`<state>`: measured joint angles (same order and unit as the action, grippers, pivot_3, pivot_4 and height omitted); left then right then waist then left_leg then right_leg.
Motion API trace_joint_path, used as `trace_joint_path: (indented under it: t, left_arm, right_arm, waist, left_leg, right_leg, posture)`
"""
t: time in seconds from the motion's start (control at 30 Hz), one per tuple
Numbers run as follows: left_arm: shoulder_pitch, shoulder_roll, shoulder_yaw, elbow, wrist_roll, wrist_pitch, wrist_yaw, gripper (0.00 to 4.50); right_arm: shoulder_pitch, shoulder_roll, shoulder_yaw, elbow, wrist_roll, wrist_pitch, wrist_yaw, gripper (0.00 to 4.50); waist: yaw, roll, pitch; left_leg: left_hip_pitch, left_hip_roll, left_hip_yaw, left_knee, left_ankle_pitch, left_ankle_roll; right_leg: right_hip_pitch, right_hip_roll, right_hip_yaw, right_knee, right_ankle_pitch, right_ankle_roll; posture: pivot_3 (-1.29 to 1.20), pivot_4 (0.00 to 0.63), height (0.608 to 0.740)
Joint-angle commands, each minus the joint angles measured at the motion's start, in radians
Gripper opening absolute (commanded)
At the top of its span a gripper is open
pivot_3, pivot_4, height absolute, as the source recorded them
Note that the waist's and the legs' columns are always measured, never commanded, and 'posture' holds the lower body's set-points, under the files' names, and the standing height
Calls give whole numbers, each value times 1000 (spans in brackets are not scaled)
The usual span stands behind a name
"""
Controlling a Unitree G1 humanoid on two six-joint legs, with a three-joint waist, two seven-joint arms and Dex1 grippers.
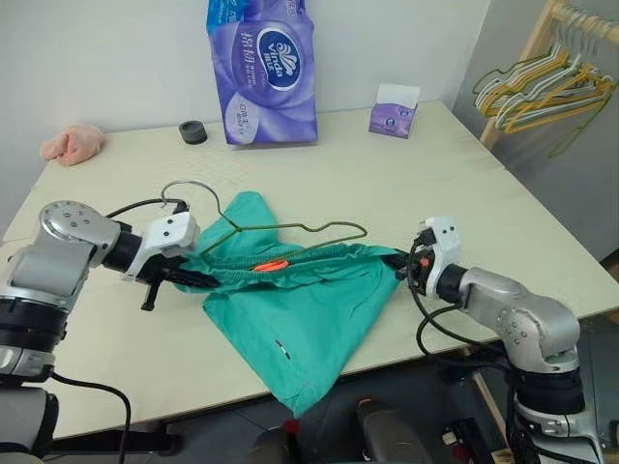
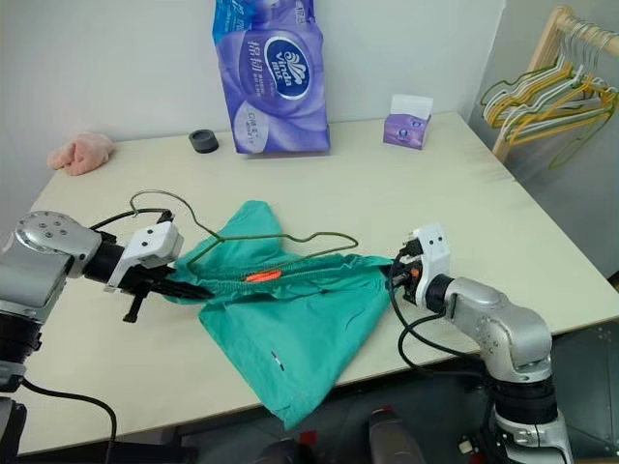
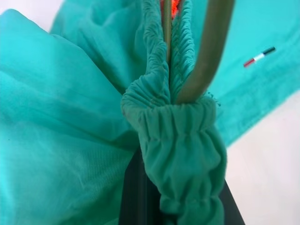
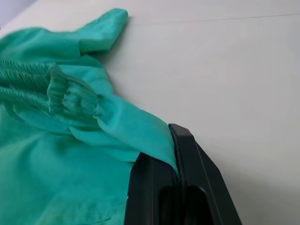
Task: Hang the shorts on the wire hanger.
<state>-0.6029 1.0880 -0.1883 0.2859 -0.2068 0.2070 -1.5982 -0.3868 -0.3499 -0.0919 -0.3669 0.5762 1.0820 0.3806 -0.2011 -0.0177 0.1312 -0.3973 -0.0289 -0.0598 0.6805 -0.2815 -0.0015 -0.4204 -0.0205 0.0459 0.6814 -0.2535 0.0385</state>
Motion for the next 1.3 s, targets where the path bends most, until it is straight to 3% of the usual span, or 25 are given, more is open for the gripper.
trace_joint_path:
  t: [0.03,0.3,0.5,0.63,0.87,1.13,1.3]
  left_arm:
    - [-4,74,25,24,14,-16,-16,0]
    - [-27,67,22,85,61,-42,5,0]
    - [-34,22,29,60,25,-8,21,0]
    - [-29,-10,33,15,-1,21,23,0]
    - [-32,-34,50,-9,-16,48,25,0]
    - [-38,-47,54,-5,-5,45,28,0]
    - [-37,-54,54,-8,-2,45,26,0]
  right_arm:
    - [-25,-38,-118,21,-1,17,-49,53]
    - [-58,-72,-152,39,37,16,-51,53]
    - [8,-172,26,-83,45,-27,82,53]
    - [32,-228,156,-133,-18,-103,124,917]
    - [-11,-265,184,-168,-38,-131,171,3390]
    - [-68,-322,330,-224,-101,-175,263,3390]
    - [-91,-339,449,-188,-224,-265,286,3390]
  waist:
    - [0,0,0]
    - [1,0,0]
    - [2,0,0]
    - [2,0,0]
    - [3,0,0]
    - [3,0,0]
    - [3,0,0]
  left_leg:
    - [0,0,0,0,0,0]
    - [0,0,1,0,0,0]
    - [0,0,1,0,0,0]
    - [0,0,1,0,0,0]
    - [0,0,2,0,0,0]
    - [0,0,1,0,0,0]
    - [0,0,2,0,0,0]
  right_leg:
    - [0,0,0,0,0,0]
    - [0,0,-1,0,0,0]
    - [0,0,-1,0,0,0]
    - [0,0,-1,0,0,0]
    - [0,0,-2,0,0,0]
    - [0,0,-2,0,0,0]
    - [0,0,-2,0,0,0]
  posture:
    - [-238,102,740]
    - [-237,104,740]
    - [-240,106,740]
    - [-240,106,740]
    - [-240,104,740]
    - [-242,101,740]
    - [-237,102,740]
